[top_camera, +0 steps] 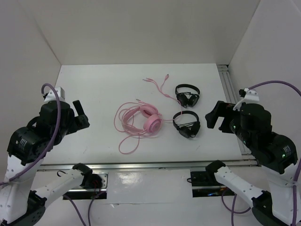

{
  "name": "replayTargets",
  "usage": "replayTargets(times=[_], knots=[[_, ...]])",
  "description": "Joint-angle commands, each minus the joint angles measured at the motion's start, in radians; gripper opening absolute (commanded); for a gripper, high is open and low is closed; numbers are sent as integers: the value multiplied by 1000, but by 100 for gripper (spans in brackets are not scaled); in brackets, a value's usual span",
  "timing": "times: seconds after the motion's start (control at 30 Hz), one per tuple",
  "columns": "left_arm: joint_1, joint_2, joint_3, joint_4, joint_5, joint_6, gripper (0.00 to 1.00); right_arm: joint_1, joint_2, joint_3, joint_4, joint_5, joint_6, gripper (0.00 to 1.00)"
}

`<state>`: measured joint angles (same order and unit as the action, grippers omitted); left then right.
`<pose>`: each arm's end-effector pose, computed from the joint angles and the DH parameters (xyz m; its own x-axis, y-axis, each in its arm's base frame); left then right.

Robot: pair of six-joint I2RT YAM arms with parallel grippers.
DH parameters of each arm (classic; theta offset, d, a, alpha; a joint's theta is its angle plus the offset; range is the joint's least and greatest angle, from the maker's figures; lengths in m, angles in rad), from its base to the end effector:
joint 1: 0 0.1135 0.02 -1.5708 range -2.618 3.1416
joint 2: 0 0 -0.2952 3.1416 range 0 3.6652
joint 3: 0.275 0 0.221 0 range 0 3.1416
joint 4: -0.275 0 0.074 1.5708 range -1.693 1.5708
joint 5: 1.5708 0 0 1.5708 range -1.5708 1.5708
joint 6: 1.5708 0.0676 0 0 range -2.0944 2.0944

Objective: Wrap the headphones

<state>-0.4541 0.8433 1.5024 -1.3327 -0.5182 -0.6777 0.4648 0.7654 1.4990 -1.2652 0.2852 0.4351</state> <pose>0.0675 0.0043 0.4289 -0.4575 -0.3828 -0.8026 -0.3256 0.9120 -0.2493 0.0484 0.0030 0.4346 -0.5008 0.2013 -0.8418 -0.0025 0.9722 0.2340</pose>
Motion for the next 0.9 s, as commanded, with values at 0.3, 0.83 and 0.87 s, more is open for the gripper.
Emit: replayTargets(times=[0.3,0.83,0.87], knots=[[6,-56,-221,305,180,76,100,12,-57,-181,194,-60,31,99],[6,508,-482,814,371,-48,100,3,-100,-461,423,-345,13,99],[6,536,-466,832,371,-48,100,3,-100,-473,432,-357,13,99]])
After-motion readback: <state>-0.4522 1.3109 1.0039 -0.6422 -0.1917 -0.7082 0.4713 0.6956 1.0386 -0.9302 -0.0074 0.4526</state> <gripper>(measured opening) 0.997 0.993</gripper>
